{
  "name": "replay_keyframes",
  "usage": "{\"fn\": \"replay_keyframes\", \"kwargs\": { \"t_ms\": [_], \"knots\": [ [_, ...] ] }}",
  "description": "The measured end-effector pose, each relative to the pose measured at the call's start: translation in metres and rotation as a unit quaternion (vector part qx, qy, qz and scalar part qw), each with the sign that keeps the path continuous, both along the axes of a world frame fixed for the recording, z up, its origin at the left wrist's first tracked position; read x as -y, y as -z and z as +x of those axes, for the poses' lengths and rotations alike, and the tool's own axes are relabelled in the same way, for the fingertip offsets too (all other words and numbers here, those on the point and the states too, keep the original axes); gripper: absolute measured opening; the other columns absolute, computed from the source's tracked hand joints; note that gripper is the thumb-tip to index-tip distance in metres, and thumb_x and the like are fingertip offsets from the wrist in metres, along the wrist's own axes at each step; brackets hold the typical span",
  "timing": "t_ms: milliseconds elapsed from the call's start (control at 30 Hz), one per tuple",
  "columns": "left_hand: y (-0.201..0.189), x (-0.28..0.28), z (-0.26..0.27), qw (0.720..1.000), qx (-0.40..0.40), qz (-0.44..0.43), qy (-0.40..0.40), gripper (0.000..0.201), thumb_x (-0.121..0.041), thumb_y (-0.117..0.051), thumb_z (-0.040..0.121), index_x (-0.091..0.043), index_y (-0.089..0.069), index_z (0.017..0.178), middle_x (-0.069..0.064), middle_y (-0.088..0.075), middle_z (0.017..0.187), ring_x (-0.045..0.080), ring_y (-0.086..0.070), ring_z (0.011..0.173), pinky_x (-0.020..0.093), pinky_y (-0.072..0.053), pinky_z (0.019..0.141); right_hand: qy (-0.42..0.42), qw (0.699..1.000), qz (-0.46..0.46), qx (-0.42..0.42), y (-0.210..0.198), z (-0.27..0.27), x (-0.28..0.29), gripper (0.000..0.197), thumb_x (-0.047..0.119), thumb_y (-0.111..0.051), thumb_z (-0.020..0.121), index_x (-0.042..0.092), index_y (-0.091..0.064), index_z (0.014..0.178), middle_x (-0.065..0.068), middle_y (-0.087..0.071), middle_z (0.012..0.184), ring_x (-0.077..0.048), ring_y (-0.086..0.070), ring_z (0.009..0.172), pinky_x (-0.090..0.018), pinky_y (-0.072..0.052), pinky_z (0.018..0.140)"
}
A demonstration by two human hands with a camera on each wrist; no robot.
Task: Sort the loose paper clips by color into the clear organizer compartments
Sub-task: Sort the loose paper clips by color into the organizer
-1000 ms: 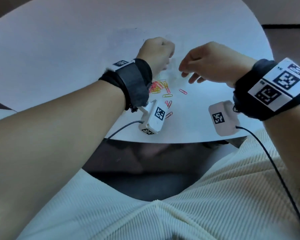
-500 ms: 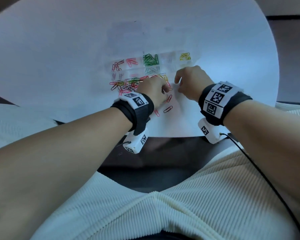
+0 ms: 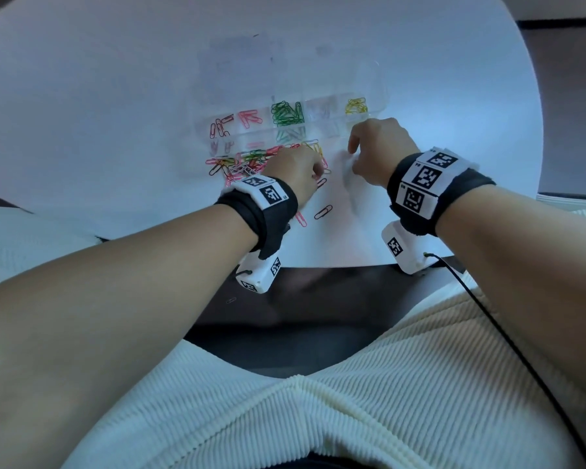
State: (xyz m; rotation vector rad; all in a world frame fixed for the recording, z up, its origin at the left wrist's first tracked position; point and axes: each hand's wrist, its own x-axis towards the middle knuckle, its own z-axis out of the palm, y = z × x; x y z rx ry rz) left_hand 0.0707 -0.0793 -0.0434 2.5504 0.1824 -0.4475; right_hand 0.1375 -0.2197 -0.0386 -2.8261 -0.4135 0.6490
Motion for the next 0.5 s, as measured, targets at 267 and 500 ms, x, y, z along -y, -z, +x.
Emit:
{"fn": "replay_keyframes", "kwargs": {
  "t_ms": [267, 500],
  "knots": [
    [-0.019, -0.03, -0.012, 0.955, -0.038, -0.188, -0.227, 0.024, -0.009, -0.051, 0.083, -0.013, -0.061, 0.062, 0.001, -0.059, 0.058, 0.014, -0.06, 0.054, 0.025, -0.051, 0.063, 0.004, 1.0, -0.007, -0.005, 0.003, -0.009, 0.001, 0.032, 0.009, -0.057, 0.081, 0.013, -0.052, 0.112, -0.007, -0.051, 0.09, -0.03, -0.054, 0.077, -0.03, -0.041, 0.062],
    [-0.019, -0.037, -0.03, 0.991, -0.073, -0.092, -0.066, 0.015, -0.016, -0.051, 0.079, -0.011, -0.055, 0.065, 0.012, -0.056, 0.07, 0.028, -0.05, 0.068, 0.031, -0.037, 0.061, 0.19, 0.952, 0.215, -0.109, 0.0, -0.004, -0.007, 0.025, 0.002, -0.03, 0.082, 0.015, -0.051, 0.077, -0.007, -0.051, 0.074, -0.027, -0.053, 0.062, -0.024, -0.038, 0.048]
  ]
}}
